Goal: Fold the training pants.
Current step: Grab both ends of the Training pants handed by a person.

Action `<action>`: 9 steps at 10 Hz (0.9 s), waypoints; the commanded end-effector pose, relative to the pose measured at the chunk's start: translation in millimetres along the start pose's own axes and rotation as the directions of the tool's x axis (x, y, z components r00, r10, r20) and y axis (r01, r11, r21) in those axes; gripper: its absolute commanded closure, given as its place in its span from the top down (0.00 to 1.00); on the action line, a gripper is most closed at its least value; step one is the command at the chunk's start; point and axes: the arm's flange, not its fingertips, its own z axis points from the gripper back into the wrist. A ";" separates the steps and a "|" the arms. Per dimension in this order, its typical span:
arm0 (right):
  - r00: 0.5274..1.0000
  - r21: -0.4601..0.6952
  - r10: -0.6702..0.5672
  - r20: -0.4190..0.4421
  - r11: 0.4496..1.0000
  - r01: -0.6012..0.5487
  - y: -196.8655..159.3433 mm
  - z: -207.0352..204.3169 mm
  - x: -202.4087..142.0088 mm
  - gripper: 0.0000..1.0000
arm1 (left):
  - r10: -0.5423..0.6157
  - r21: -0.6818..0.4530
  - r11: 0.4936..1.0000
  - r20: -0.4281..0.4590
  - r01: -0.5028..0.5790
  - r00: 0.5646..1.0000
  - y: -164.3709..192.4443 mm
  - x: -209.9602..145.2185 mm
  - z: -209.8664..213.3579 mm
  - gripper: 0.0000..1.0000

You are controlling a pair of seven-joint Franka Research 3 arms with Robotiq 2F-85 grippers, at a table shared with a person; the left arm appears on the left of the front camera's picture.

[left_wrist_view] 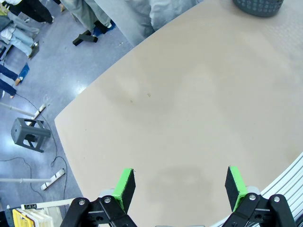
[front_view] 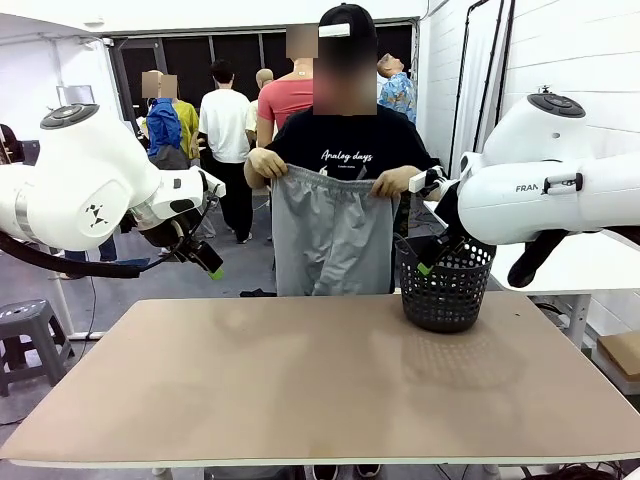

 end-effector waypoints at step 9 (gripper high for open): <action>1.000 0.012 -0.002 -0.003 1.000 0.002 0.5 -0.3 0.0 1.00 | -0.010 0.000 1.000 0.003 0.010 1.000 1.2 0.1 -0.1 1.00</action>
